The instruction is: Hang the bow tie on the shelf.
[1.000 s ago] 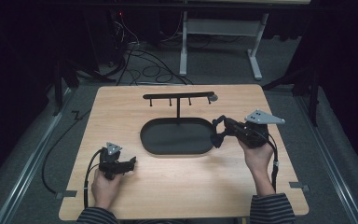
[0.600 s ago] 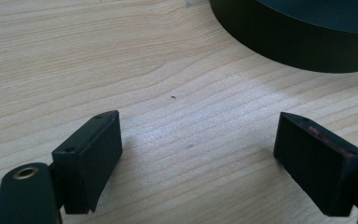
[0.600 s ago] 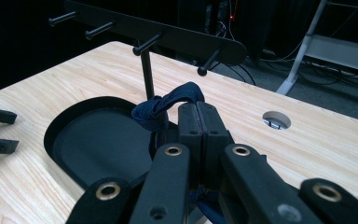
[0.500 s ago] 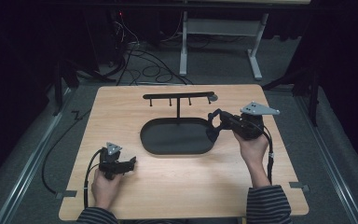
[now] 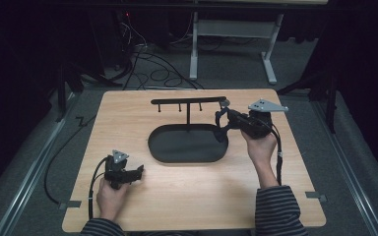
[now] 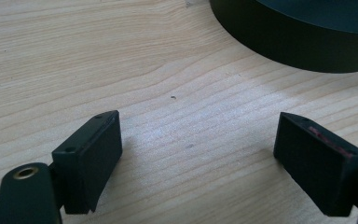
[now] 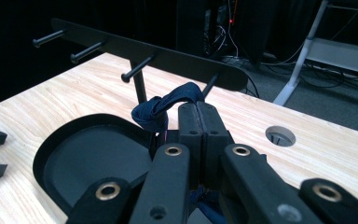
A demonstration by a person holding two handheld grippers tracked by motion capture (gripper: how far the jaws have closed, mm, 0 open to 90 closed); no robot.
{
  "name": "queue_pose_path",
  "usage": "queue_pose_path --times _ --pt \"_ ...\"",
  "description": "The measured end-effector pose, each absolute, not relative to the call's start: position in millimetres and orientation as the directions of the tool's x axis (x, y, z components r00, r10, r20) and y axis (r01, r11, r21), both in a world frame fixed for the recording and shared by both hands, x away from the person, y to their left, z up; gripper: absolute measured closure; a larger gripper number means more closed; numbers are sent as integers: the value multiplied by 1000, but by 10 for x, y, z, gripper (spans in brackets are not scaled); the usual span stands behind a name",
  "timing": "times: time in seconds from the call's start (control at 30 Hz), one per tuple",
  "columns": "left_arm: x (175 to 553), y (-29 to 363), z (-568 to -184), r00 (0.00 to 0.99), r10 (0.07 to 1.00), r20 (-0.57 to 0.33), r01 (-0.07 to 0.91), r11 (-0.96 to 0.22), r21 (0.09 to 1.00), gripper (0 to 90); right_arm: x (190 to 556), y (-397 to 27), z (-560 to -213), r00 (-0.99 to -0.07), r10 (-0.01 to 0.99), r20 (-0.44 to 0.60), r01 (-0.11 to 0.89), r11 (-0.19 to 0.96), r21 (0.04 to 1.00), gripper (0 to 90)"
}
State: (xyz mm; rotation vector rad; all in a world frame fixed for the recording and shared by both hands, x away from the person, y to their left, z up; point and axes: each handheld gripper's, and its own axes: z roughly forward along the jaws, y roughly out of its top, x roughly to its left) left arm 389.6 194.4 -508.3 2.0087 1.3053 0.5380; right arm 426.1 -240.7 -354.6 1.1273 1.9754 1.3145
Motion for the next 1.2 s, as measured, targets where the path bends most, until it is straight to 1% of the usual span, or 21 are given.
queue_pose_path --times 0.23,0.47,0.6,0.87,1.2 --pt "3896 1944 -5084 413 910 -19 632 -271 726 155 4381 -2375 -3545 -513 858 29 373 193 908 900" --pt "3898 1941 -5084 416 909 -19 630 -273 727 158 4487 -2401 -3577 -492 868 61 399 162 903 900" --pt "3898 1941 -5084 416 909 -19 630 -274 727 158 4526 -2400 -3586 -491 869 61 395 159 905 900" --pt "3899 1942 -5083 417 909 -17 630 -275 726 158 4656 -2373 -3652 -469 880 76 427 151 892 900" --pt "3899 1942 -5084 417 909 -18 630 -274 727 158 4715 -2348 -3722 -462 882 97 443 135 886 900"
